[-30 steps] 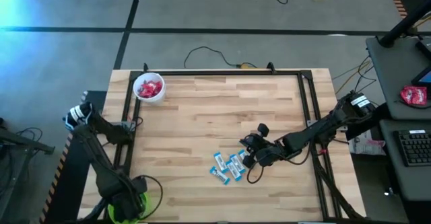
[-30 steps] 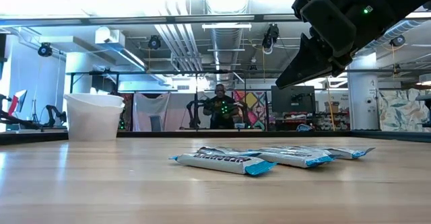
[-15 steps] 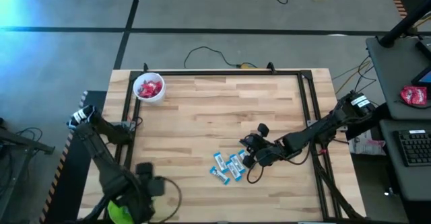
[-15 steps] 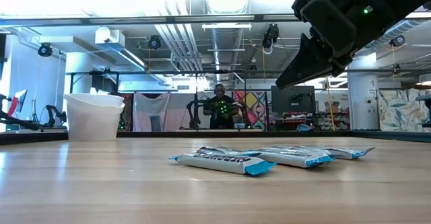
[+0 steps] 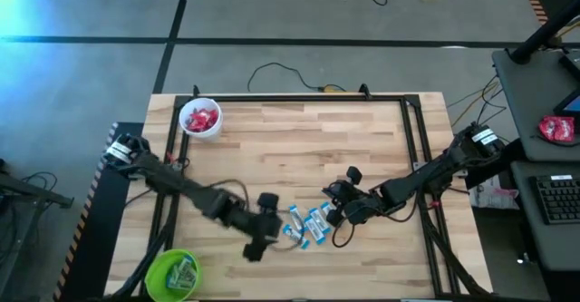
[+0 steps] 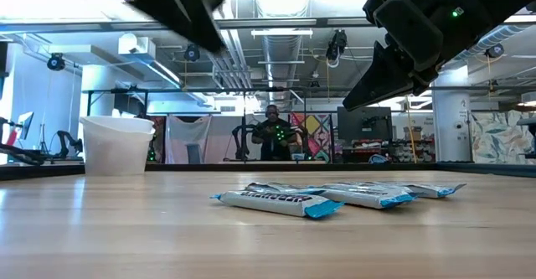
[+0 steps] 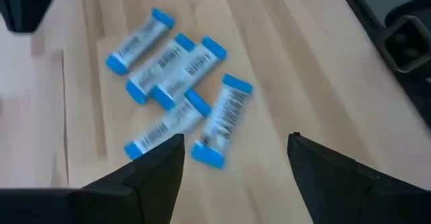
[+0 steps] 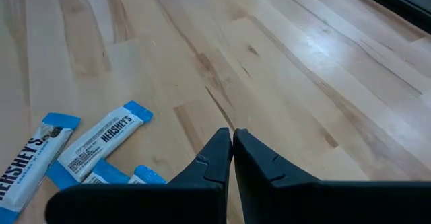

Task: Sort candy by brand, put in halloween buckets
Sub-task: Put the blue chocolate bar into the green bucket

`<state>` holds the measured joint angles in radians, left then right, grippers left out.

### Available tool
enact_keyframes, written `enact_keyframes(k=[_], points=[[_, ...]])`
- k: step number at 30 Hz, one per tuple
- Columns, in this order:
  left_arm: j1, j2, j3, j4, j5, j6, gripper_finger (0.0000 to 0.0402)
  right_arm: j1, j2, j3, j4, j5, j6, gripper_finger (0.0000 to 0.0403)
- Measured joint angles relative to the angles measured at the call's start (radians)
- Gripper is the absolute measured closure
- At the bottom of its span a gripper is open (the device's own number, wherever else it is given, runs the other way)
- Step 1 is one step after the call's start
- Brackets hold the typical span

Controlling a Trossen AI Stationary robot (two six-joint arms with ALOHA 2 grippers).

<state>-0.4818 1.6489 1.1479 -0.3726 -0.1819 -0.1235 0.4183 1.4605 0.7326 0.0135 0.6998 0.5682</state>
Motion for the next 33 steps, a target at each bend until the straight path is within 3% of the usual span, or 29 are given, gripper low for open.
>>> enact_keyframes(k=[4,9,23,28,33], points=[[0.107,0.001,-0.158,0.280,0.127,0.145,0.0154,0.000,0.000,0.000,0.000,0.000,0.000,0.0390],[0.242,0.055,-0.270,0.545,0.333,0.203,0.0154,0.000,0.000,0.000,0.000,0.000,0.000,0.0390],[0.404,0.181,-0.300,0.572,0.591,0.530,0.0154,0.000,0.000,0.000,0.000,0.000,0.000,0.0390],[0.470,0.188,-0.305,0.662,0.761,0.585,0.0154,0.000,0.000,0.000,0.000,0.000,0.000,0.0390],[0.505,0.255,-0.307,0.714,0.836,0.627,0.0154,0.000,0.000,0.000,0.000,0.000,0.000,0.0390]])
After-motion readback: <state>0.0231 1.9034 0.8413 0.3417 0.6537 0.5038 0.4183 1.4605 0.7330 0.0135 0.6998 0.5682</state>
